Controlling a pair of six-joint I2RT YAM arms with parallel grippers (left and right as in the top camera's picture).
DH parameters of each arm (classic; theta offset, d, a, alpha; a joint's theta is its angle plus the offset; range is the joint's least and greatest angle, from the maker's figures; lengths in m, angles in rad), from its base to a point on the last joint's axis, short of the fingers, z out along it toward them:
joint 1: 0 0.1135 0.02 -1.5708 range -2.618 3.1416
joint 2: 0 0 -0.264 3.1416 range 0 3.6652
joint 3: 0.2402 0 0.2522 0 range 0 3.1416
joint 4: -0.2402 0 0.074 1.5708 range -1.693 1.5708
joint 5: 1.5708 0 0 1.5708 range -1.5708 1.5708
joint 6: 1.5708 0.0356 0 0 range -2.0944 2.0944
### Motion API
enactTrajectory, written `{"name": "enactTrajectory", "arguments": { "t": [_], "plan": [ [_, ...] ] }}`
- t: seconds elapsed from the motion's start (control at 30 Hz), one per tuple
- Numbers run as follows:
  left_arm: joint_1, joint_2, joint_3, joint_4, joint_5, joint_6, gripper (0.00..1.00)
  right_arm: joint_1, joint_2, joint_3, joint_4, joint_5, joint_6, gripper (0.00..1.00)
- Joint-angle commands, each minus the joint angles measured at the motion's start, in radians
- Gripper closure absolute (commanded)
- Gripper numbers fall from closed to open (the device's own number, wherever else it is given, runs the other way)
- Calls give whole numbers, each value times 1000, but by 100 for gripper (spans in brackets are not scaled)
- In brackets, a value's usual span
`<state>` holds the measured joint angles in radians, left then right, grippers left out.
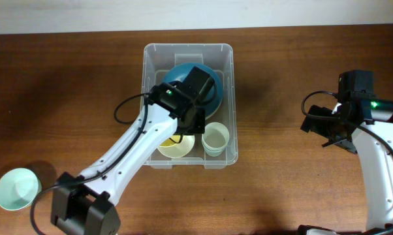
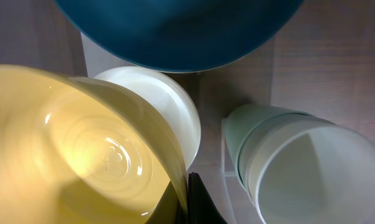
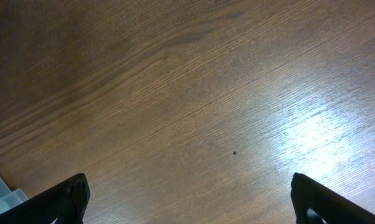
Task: Pack container
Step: 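Lower the yellow bowl into the white bowl and release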
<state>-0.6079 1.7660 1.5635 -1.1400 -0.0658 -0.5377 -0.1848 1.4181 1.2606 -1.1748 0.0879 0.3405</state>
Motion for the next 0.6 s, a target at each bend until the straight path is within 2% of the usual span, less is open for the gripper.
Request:
{"name": "enactTrajectory", "arguments": {
  "t": [0.0, 0.03, 0.07, 0.1, 0.23, 0.33, 0.4, 0.5, 0.57],
  "plan": [
    [2, 27, 11, 3, 4, 21, 82, -5, -16, 14, 0, -2, 5, 1],
    [2, 29, 11, 3, 4, 21, 63, -5, -16, 14, 0, -2, 5, 1],
    [2, 29, 11, 3, 3, 21, 55, -5, -16, 14, 0, -2, 5, 1],
    [2, 29, 11, 2, 3, 21, 51, -5, -16, 14, 0, -2, 5, 1],
    [34, 23, 31, -32, -10, 20, 49, -5, -16, 14, 0, -2, 4, 1],
    [136, -24, 73, -110, -58, 2, 50, -5, -16, 14, 0, -1, 4, 1],
    [262, -105, 79, -150, -123, -63, 50, -5, -16, 14, 0, -2, 5, 1],
    [414, -188, 79, -165, -122, -101, 48, -5, -16, 14, 0, -2, 5, 1],
    [576, -251, 79, -187, -122, -126, 40, -5, -16, 14, 0, -1, 4, 1]
  ]
}}
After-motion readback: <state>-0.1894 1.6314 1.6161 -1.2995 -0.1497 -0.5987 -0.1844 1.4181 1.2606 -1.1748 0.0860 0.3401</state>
